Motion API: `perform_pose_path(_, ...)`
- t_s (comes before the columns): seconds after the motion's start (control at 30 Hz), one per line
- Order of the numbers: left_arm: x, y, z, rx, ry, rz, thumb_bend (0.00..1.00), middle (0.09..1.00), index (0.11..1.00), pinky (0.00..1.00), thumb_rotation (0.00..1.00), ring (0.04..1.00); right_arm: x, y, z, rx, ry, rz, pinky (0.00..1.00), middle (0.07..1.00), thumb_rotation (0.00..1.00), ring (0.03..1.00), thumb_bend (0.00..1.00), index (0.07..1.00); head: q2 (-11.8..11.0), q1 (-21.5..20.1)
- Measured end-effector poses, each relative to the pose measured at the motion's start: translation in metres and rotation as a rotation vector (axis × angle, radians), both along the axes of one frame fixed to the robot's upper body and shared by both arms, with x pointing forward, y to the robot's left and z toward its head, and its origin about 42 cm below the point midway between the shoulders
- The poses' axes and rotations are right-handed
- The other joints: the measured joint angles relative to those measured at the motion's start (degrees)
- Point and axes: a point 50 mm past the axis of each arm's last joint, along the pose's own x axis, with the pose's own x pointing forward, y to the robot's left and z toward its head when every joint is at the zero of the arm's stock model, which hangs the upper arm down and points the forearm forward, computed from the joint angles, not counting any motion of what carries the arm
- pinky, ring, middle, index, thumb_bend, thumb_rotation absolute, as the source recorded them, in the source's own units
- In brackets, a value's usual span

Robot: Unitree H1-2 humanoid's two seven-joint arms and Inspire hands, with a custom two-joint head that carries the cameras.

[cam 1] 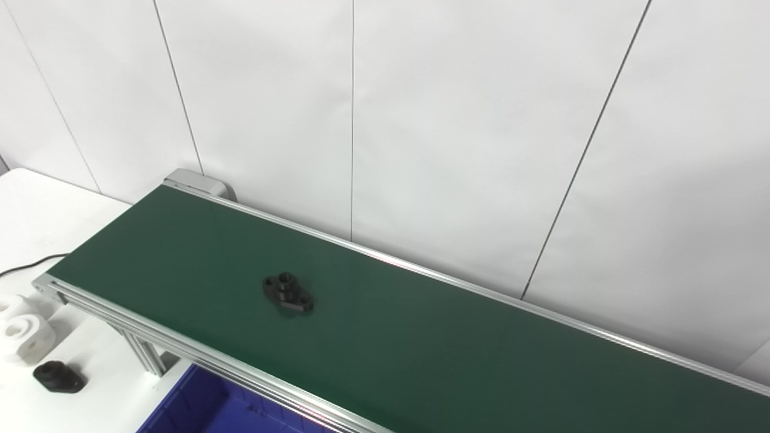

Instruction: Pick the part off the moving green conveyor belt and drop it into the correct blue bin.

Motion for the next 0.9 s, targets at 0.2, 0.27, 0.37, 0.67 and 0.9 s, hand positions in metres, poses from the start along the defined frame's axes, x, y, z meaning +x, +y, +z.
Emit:
perform_pose_path(0.2, -0.001, 0.001, 0.006, -0.029, -0.007, 0.012, 0.91, 0.785, 0.745, 0.65, 0.10, 0.746, -0.001, 0.001, 0.003, 0.008, -0.017, -0.004, 0.65, 0.807, 0.26, 0.759, 0.80, 0.904, 1.32, -3.61)
perform_pose_path(0.27, -0.001, 0.002, 0.006, -0.026, -0.008, 0.011, 0.92, 0.782, 0.744, 0.65, 0.11, 0.743, -0.001, 0.003, 0.005, 0.018, -0.024, -0.004, 0.69, 0.804, 0.25, 0.762, 0.80, 0.899, 2.55, -5.62)
perform_pose_path(0.37, -0.003, 0.004, 0.006, -0.021, -0.006, 0.010, 0.92, 0.784, 0.755, 0.64, 0.13, 0.740, 0.000, 0.005, 0.009, 0.034, -0.028, -0.004, 0.80, 0.800, 0.24, 0.774, 0.79, 0.894, 4.04, -7.03)
perform_pose_path(0.67, -0.003, 0.016, 0.017, -0.047, -0.017, 0.020, 0.92, 0.818, 0.807, 0.67, 0.15, 0.772, 0.001, 0.010, 0.025, 0.054, -0.082, -0.018, 0.82, 0.809, 0.24, 0.787, 0.79, 0.885, 11.69, -11.08)
perform_pose_path(0.9, -0.001, 0.022, 0.030, -0.070, -0.048, 0.022, 0.90, 0.838, 0.836, 0.69, 0.18, 0.782, 0.014, 0.014, 0.053, 0.112, -0.181, -0.040, 0.82, 0.812, 0.28, 0.778, 0.81, 0.881, 16.97, -14.86)
